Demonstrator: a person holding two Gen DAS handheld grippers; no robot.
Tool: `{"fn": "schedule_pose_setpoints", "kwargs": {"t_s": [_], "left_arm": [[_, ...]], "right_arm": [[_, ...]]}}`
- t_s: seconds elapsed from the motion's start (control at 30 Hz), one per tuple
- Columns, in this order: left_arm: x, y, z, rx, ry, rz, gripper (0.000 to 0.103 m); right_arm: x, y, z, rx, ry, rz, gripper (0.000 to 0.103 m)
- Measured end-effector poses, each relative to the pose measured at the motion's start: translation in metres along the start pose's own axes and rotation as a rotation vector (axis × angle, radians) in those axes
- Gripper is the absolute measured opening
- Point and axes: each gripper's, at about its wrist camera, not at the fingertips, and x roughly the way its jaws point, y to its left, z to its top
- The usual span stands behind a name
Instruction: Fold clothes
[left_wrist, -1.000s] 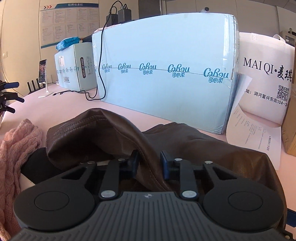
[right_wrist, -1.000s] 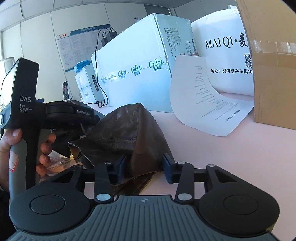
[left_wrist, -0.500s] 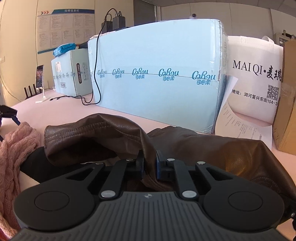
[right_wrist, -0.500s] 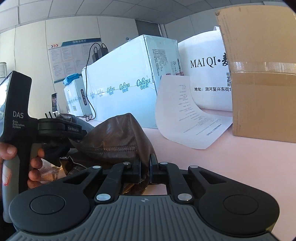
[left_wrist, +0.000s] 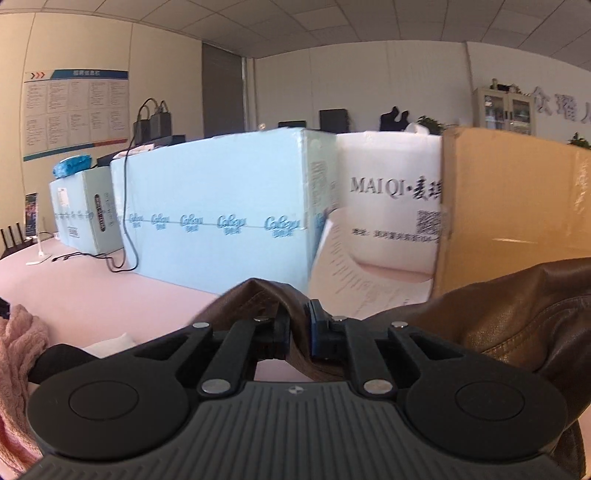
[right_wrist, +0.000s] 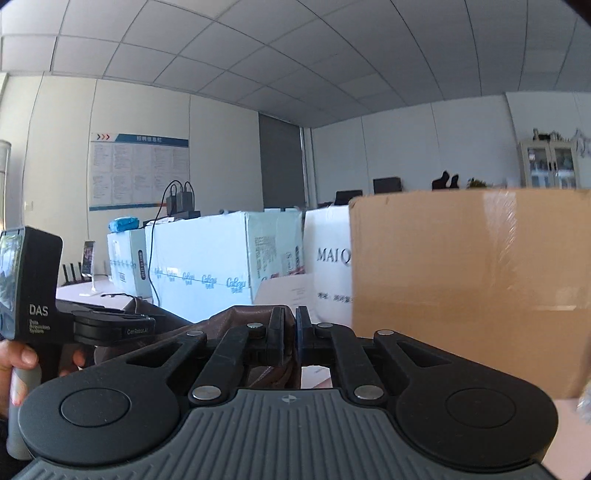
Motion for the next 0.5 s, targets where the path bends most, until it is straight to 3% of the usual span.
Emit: {"fn": "schedule_pose_setpoints", "kwargs": {"t_s": [0.27,0.4,0.5], "left_arm": [[-0.062,-0.062,0.002,0.114,-0.055,-0.216,0.008],[-0.077,-0.09,-0.015,0.21,-0.05,-0.286,0.008],[-0.077,-0.112,-0.036,0.291,-0.055,-0.29,0.009]], "right_arm": [[-0.093,-0.034,0.007,-0.061,0.001,-0.117,0.005],[-0.117,-0.052,-0.016,-0.057,0.073,-0.169,0.005],[-0.115,-0.055,-0.046,-0.073,0.138,-0.195,0.005]]}}
